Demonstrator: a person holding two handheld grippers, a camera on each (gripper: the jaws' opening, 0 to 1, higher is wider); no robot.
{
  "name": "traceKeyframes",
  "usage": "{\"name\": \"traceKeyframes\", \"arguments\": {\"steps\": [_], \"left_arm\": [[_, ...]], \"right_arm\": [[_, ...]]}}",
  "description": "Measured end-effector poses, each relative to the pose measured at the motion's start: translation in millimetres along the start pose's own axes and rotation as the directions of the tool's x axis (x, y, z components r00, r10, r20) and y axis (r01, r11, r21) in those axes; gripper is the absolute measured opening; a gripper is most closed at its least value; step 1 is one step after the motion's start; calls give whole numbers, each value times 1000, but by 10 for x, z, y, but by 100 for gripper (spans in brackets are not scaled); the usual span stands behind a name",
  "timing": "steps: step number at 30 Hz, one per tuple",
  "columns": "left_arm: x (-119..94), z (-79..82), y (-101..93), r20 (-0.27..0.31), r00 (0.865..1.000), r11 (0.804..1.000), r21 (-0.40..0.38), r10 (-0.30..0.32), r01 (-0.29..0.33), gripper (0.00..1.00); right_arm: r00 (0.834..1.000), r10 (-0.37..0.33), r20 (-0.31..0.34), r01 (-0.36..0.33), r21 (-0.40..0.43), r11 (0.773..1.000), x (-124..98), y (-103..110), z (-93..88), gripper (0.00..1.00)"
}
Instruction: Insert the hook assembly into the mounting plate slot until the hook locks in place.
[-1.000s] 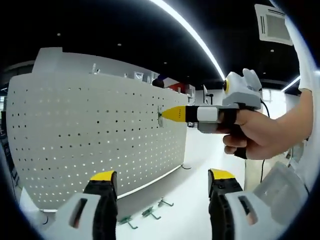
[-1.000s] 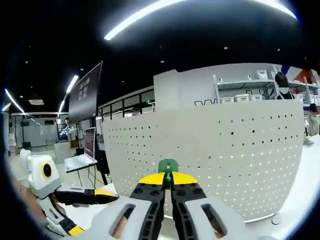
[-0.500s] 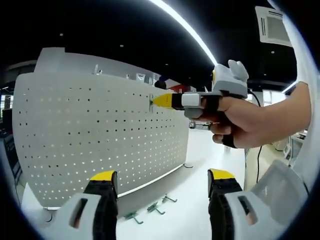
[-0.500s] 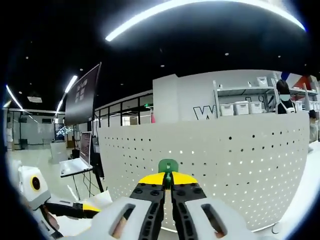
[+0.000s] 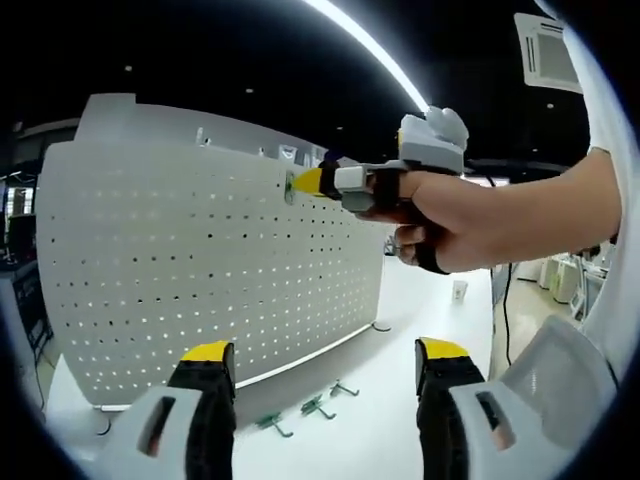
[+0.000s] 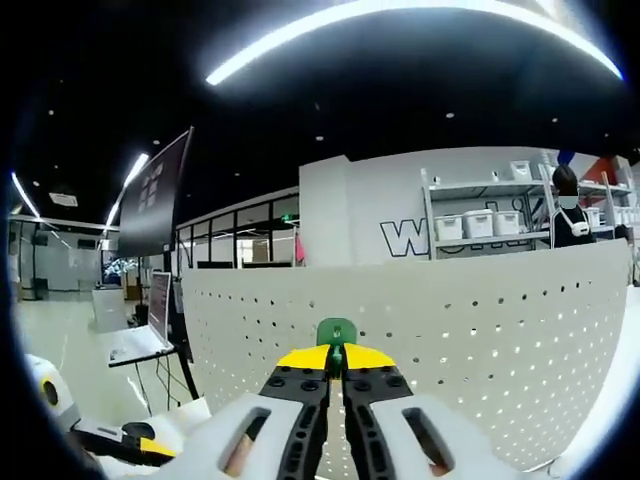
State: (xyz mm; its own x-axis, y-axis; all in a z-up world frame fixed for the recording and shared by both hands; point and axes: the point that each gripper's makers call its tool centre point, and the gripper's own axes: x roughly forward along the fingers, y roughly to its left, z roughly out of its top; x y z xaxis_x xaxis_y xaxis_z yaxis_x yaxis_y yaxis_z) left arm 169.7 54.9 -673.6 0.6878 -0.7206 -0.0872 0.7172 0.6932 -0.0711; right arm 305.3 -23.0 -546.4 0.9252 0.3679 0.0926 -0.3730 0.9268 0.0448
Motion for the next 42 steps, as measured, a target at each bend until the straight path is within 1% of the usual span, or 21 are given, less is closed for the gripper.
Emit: {"name": "traceKeyframes", "arguments": {"steps": [5, 13, 20, 32, 33, 40, 42], "left_arm": [[-19, 9, 25, -1, 1000, 1000, -2, 13, -13, 75], [-63, 15, 56, -3, 1000, 1000, -3, 30, -30, 75], [-58, 8, 91, -10, 999, 999, -10, 43, -43, 75], [-46, 6, 149, -10, 999, 999, -15, 51, -51, 75], [-49, 6, 157, -10, 999, 998, -18, 52, -52, 75], [-64, 23, 209, -5, 998, 998, -24, 57, -57, 74], [-59, 22, 221, -3, 998, 998, -27, 58, -58, 74]], "right_arm": [[1000, 0, 9, 0, -4, 1000, 117, 12, 27, 1], [1000, -27, 12, 27, 9, 1000, 239, -124, 38, 1], [999, -31, 9, 31, -3, 1000, 312, -159, 33, 1], [1000, 2, 4, -2, 12, 1000, 480, 33, 17, 1], [1000, 6, 4, -6, 3, 1000, 501, 57, 23, 1], [1000, 6, -7, -6, 14, 1000, 561, 54, 1, 1], [1000, 2, -13, -2, 4, 1000, 568, 54, -13, 1]]}}
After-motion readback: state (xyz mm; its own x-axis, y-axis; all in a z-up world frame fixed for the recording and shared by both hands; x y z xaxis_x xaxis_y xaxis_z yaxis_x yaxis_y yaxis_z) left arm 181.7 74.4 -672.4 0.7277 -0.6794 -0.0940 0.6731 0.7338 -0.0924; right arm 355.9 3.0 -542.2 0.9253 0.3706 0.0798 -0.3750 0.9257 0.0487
